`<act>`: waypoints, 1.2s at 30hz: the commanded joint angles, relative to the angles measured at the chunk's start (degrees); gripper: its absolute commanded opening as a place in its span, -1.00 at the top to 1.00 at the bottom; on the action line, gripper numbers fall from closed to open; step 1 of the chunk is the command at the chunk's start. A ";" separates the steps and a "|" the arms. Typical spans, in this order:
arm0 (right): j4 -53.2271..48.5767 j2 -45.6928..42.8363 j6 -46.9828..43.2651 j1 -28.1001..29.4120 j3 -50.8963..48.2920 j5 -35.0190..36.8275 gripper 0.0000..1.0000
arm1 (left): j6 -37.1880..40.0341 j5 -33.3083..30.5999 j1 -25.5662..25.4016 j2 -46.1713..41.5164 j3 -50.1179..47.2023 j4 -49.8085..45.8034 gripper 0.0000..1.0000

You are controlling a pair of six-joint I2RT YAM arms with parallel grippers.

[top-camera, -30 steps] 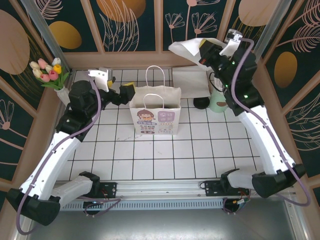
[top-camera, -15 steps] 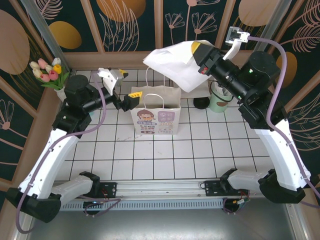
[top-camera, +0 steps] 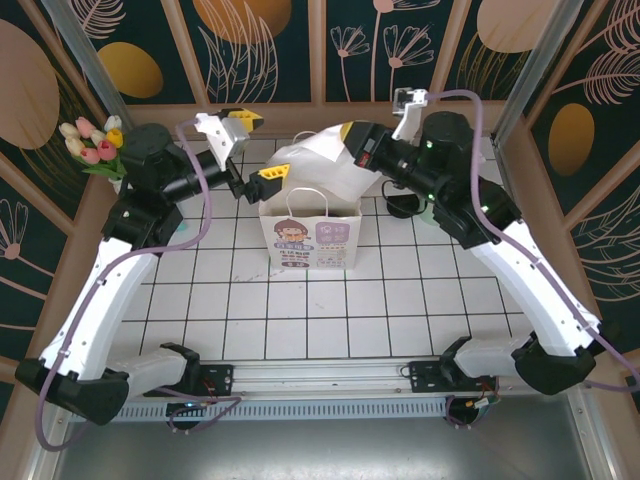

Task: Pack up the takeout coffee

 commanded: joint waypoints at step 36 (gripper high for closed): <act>-6.84 -3.22 -41.27 -10.38 -0.55 -12.55 -0.70 | 14.02 -7.00 -6.54 3.15 -4.19 8.62 1.00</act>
